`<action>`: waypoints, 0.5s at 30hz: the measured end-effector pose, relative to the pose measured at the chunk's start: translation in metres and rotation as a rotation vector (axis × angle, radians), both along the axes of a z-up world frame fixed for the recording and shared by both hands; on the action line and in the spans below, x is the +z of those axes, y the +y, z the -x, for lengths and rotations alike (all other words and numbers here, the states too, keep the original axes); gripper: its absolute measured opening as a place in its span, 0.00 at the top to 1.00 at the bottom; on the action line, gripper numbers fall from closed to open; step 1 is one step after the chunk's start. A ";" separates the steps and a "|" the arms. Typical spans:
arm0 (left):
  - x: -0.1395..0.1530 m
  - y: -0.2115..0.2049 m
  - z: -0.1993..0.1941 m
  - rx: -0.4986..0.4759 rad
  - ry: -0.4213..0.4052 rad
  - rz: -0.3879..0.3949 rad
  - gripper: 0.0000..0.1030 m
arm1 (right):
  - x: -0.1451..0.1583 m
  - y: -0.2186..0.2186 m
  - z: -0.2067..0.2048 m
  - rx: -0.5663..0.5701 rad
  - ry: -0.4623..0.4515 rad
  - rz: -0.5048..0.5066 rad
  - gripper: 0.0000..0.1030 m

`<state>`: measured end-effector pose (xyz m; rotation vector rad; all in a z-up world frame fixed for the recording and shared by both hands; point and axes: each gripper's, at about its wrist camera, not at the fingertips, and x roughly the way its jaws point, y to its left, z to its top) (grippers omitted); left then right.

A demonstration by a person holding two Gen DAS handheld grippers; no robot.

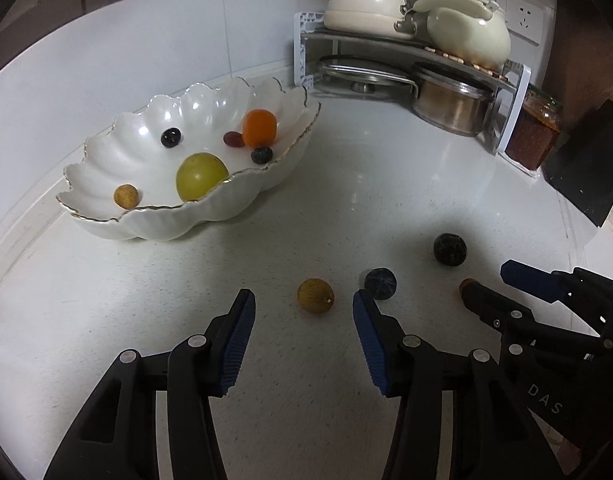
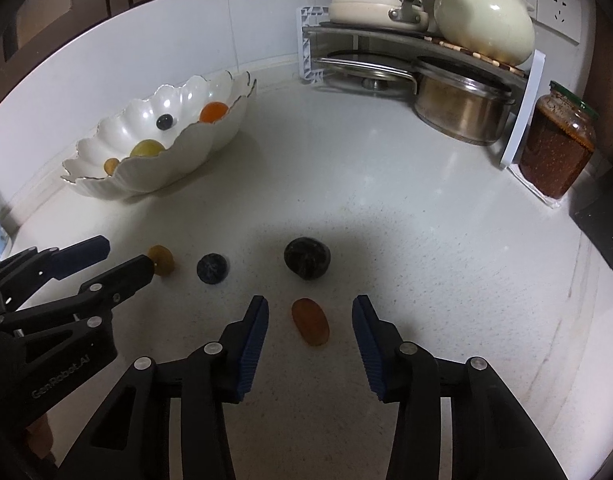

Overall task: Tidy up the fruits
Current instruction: 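Grasp the red-brown date with the right tool while the left tool grasps the small golden fruit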

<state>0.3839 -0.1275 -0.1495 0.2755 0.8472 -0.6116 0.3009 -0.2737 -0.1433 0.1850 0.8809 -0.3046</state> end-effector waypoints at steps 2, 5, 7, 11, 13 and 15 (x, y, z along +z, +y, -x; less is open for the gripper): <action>-0.003 -0.002 -0.003 -0.001 0.013 -0.001 0.53 | -0.002 -0.001 -0.001 -0.004 0.004 0.002 0.58; -0.008 -0.003 -0.005 0.000 0.029 0.003 0.53 | -0.006 -0.003 -0.001 -0.010 0.009 -0.006 0.61; -0.011 -0.006 -0.006 -0.007 0.032 -0.005 0.53 | -0.008 -0.003 -0.002 -0.009 0.012 -0.002 0.62; -0.015 -0.009 -0.009 -0.013 0.047 -0.009 0.56 | -0.011 -0.003 -0.004 -0.005 0.019 0.000 0.67; -0.017 -0.010 -0.010 -0.011 0.055 -0.004 0.57 | -0.013 -0.002 -0.004 -0.003 0.023 -0.008 0.71; -0.018 -0.011 -0.012 -0.008 0.053 -0.009 0.62 | -0.014 -0.001 -0.005 0.005 0.024 -0.008 0.73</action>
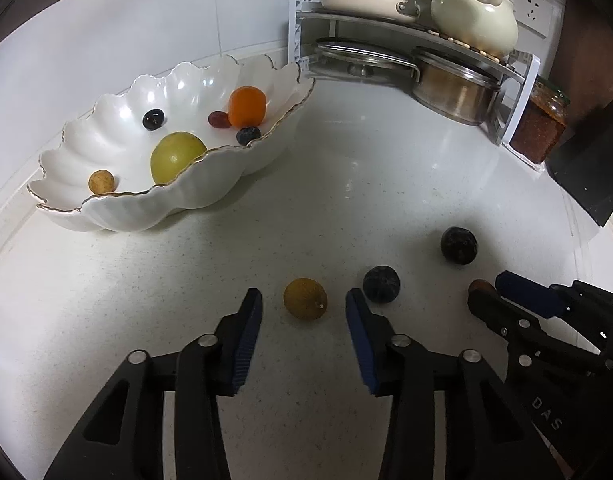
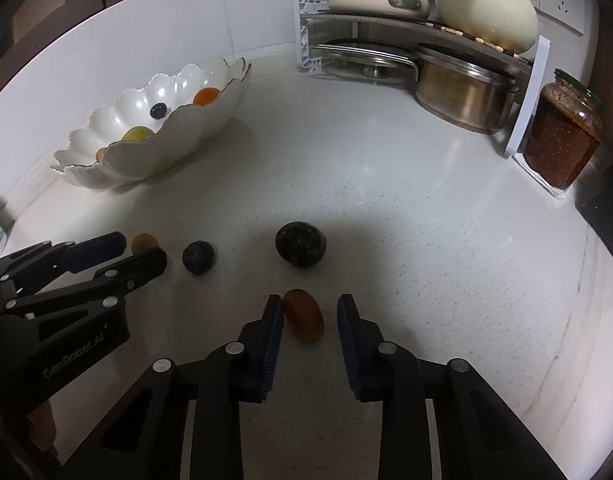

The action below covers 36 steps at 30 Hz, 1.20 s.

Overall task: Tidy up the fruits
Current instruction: 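Grasp the red-brown date with the right tool while the left tool grasps the small golden fruit, then lift and carry the golden fruit and date over the white bowl with both tools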

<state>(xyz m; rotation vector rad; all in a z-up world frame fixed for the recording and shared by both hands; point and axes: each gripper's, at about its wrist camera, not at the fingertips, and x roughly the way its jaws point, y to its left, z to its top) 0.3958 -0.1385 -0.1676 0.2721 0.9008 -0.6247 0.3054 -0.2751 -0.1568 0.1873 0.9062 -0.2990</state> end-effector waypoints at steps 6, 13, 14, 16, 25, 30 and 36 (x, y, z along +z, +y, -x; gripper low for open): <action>-0.003 -0.001 -0.004 0.004 0.008 -0.003 0.74 | 0.000 0.003 -0.001 0.014 -0.002 0.006 0.80; -0.002 0.002 -0.003 0.011 0.009 0.003 0.77 | 0.001 0.002 -0.001 0.012 -0.009 -0.001 0.81; 0.000 0.003 -0.001 0.012 0.004 0.005 0.77 | 0.001 0.002 0.000 0.013 -0.011 -0.002 0.81; 0.003 0.004 0.001 0.014 -0.002 0.008 0.77 | 0.003 0.001 0.001 0.013 -0.015 -0.007 0.81; 0.021 0.014 0.010 0.042 -0.016 0.031 0.77 | 0.020 0.005 0.007 0.030 -0.054 0.003 0.81; 0.036 0.020 0.017 0.060 -0.036 0.051 0.77 | 0.034 0.009 0.010 0.048 -0.087 0.014 0.81; 0.055 0.031 0.027 0.087 -0.073 0.075 0.77 | 0.052 0.015 0.014 0.070 -0.131 0.022 0.81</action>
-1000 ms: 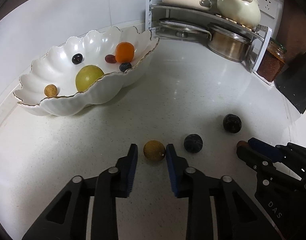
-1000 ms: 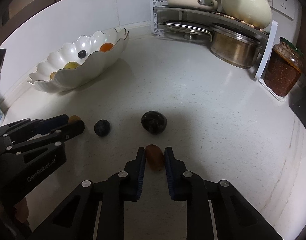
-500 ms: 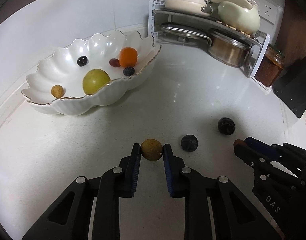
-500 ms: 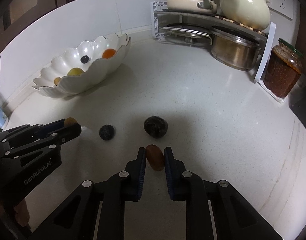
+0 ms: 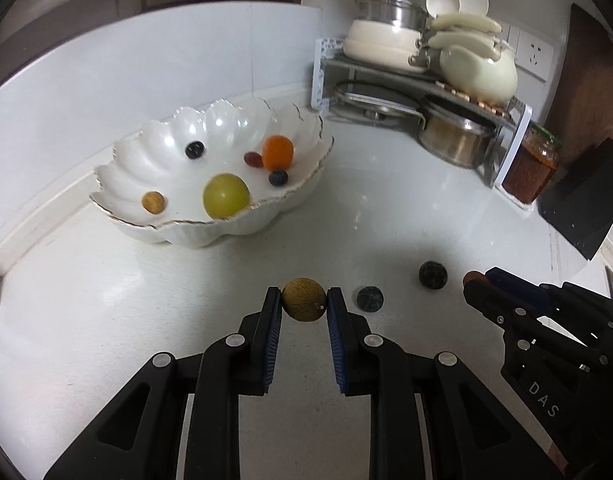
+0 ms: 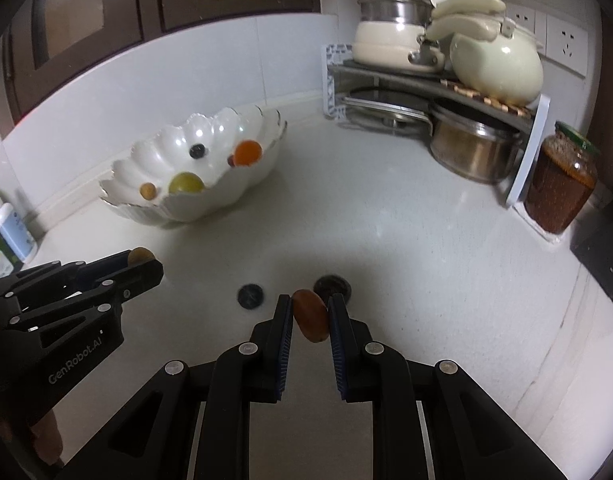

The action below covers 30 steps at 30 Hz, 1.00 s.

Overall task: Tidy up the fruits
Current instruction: 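Lift and carry the golden fruit and date over the white bowl with both tools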

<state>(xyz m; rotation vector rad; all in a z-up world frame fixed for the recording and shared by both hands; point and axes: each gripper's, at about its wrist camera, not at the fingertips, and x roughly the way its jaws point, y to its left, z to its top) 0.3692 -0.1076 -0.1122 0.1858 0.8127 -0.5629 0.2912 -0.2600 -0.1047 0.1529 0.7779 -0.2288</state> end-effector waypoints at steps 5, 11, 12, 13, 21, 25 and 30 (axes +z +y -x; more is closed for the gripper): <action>0.016 0.010 0.004 0.028 -0.029 0.020 0.77 | 0.015 0.007 0.002 0.020 -0.034 0.009 0.81; 0.033 0.020 0.011 0.057 -0.067 0.039 0.77 | 0.032 0.017 0.004 0.045 -0.076 0.020 0.81; 0.037 0.022 0.012 0.064 -0.075 0.042 0.77 | 0.034 0.018 0.003 0.049 -0.083 0.023 0.81; 0.039 0.023 0.012 0.069 -0.081 0.044 0.77 | 0.037 0.019 0.003 0.054 -0.091 0.023 0.81; 0.059 0.038 0.013 0.115 -0.115 0.071 0.77 | 0.059 0.031 0.003 0.085 -0.151 0.042 0.81; 0.068 0.046 0.012 0.137 -0.142 0.076 0.77 | 0.069 0.037 0.000 0.104 -0.181 0.054 0.81; 0.080 0.055 0.012 0.164 -0.178 0.081 0.77 | 0.081 0.047 -0.005 0.132 -0.218 0.071 0.81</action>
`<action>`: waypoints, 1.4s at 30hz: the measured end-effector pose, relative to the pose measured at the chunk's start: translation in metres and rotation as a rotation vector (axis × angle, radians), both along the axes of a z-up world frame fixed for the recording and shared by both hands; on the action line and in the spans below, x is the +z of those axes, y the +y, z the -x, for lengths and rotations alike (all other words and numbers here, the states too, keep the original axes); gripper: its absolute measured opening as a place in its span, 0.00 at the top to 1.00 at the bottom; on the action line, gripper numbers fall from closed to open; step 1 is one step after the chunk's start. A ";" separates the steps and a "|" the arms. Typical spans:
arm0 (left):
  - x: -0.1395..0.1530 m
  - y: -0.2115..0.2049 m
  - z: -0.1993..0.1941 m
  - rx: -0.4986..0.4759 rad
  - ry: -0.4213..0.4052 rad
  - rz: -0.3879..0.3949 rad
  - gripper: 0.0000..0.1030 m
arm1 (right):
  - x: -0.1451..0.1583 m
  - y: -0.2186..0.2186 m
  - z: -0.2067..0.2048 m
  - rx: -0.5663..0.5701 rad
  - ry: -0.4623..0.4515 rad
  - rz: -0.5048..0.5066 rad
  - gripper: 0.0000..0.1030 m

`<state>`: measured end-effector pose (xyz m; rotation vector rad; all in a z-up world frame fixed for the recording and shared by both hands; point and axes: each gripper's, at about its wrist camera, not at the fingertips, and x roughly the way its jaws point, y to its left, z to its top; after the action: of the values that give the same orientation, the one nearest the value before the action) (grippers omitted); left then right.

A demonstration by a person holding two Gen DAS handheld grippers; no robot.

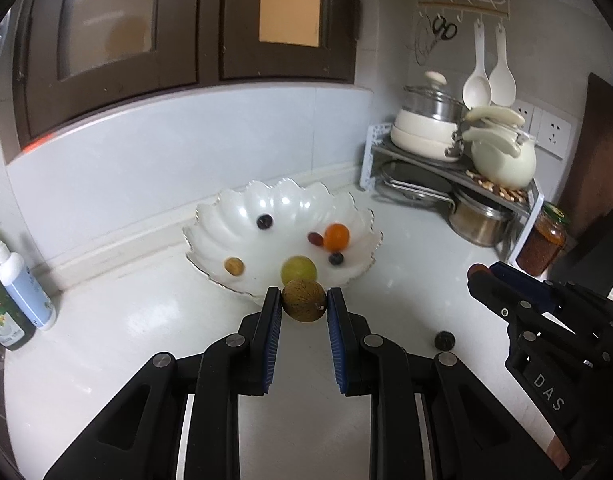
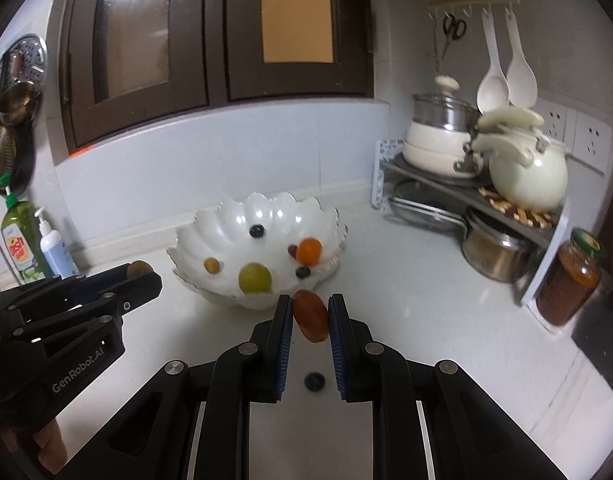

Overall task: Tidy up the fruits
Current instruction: 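Lift and carry the golden fruit and date over the white bowl with both tools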

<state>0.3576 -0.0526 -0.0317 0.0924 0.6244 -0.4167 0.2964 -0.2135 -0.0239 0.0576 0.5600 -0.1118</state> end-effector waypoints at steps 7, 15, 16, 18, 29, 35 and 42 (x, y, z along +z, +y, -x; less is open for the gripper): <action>0.013 0.008 -0.004 0.042 -0.045 -0.013 0.77 | 0.013 0.010 -0.012 0.030 -0.043 0.019 0.81; 0.026 0.011 -0.015 0.068 -0.089 -0.020 0.77 | 0.019 0.011 -0.034 0.057 -0.048 -0.010 0.81; 0.028 0.011 -0.017 0.070 -0.092 -0.019 0.77 | 0.020 0.010 -0.036 0.059 -0.047 -0.012 0.81; 0.029 0.011 -0.021 0.074 -0.095 -0.021 0.77 | 0.021 0.009 -0.041 0.060 -0.050 -0.015 0.81; 0.036 0.011 -0.050 0.079 -0.072 0.000 0.77 | 0.027 0.011 -0.068 0.090 -0.049 -0.029 0.81; 0.041 0.007 -0.070 0.079 -0.057 0.000 0.77 | 0.031 0.012 -0.092 0.111 -0.042 -0.043 0.81; 0.042 0.004 -0.096 0.079 -0.030 -0.006 0.77 | 0.029 0.009 -0.121 0.124 -0.005 -0.058 0.81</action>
<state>0.4535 -0.0488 0.0100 0.0798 0.5977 -0.3366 0.4172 -0.2049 0.0053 0.0791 0.5601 0.0248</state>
